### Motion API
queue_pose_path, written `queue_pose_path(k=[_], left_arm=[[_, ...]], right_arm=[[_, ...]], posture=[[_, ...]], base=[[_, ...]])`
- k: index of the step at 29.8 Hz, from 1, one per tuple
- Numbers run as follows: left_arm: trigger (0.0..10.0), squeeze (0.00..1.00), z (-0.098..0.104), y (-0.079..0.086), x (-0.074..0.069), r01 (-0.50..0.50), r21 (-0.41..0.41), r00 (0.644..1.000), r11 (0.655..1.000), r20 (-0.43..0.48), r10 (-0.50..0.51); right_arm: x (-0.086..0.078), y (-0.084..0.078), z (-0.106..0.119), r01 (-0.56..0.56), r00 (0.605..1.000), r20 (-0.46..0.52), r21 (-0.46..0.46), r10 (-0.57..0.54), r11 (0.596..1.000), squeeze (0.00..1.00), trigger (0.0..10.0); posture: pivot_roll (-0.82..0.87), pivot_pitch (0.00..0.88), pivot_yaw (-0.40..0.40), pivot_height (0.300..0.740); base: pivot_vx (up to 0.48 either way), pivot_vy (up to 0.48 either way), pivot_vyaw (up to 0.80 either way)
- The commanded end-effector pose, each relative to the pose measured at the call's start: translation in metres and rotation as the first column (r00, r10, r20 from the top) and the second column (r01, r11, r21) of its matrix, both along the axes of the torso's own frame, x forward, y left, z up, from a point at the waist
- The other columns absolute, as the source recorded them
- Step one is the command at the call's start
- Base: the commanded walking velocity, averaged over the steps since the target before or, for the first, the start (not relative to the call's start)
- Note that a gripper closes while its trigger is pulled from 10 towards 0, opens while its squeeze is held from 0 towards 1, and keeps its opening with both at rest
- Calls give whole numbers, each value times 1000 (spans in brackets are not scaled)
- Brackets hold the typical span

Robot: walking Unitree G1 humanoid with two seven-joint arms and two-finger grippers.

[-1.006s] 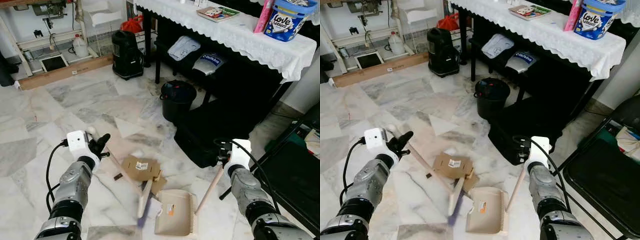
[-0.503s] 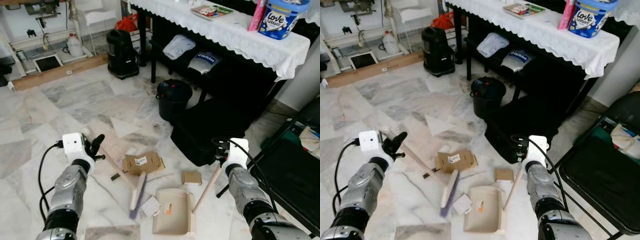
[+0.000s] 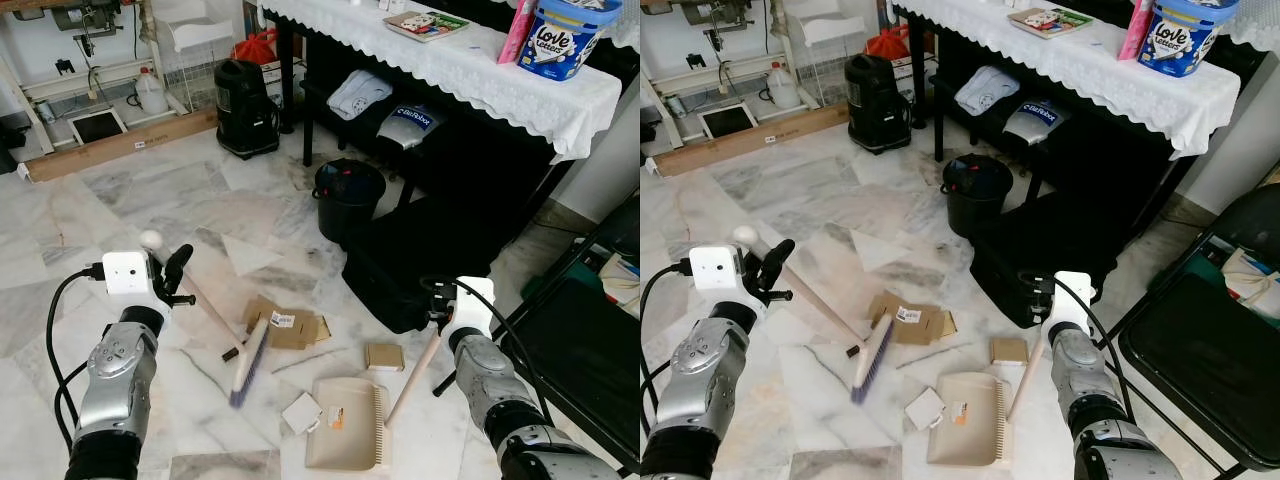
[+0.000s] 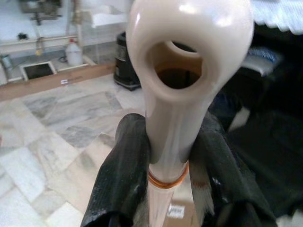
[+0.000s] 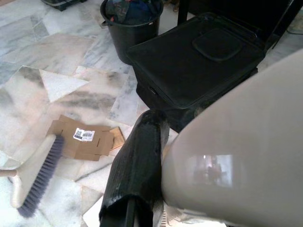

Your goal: Sweep floor

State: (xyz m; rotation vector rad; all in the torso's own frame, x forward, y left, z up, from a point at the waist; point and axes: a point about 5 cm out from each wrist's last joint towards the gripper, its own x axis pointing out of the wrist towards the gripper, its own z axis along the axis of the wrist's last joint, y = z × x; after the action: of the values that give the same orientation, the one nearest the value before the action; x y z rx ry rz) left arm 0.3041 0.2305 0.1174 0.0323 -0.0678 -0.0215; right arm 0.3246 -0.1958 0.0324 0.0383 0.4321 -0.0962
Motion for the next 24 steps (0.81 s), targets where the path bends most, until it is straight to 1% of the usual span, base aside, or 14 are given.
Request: queue_pose_path(k=[1,3,5,9,12,17,18,21,23,24], left_arm=[[10000,0,3,-3,-3,44,81,999,996,-1,-44],[10000,0,-1,-5,-6,68,116,997,991,-31,-65],[10000,0,-4,-4,-8,72,131,997,989,-46,-66],[10000,0,-9,-2,-10,56,118,996,991,-77,-47],[10000,0,-13,-5,-9,61,108,994,992,-101,-50],[10000,0,-20,-9,-9,59,61,990,996,-131,-50],[10000,0,-23,-10,-8,56,36,988,998,-144,-50],[10000,0,-29,-13,-7,55,-3,982,999,-182,-54],[10000,0,-36,-13,-7,55,-21,970,998,-237,-58],[10000,0,-41,-15,-8,70,-50,956,996,-283,-81]], right_arm=[[-17,2,-24,1,992,-127,17,1,1000,0,10000],[-17,2,-23,2,992,-126,16,0,1000,0,10000],[-17,2,-23,2,992,-126,16,0,1000,0,10000],[-17,2,-23,1,992,-128,15,1,1000,0,10000],[-17,3,-24,0,991,-131,17,2,1000,0,10000],[-17,3,-24,0,992,-130,17,2,1000,0,10000],[-17,3,-24,1,992,-130,17,1,1000,0,10000],[-17,2,-24,2,991,-131,16,0,1000,0,10000],[-18,2,-24,2,991,-131,15,0,1000,0,10000],[-18,1,-24,4,992,-130,15,-2,1000,0,10000]], posture=[[91,52,-43,740],[93,53,-43,740],[93,53,-43,740],[94,56,-44,740],[94,56,-44,740],[88,64,-44,740],[88,64,-44,740],[85,68,-44,740],[80,71,-43,740],[80,71,-43,740]], base=[[0,0,0],[0,0,0],[0,0,0],[0,0,0],[0,0,0],[0,0,0],[0,0,0],[0,0,0],[0,0,0],[0,0,0]])
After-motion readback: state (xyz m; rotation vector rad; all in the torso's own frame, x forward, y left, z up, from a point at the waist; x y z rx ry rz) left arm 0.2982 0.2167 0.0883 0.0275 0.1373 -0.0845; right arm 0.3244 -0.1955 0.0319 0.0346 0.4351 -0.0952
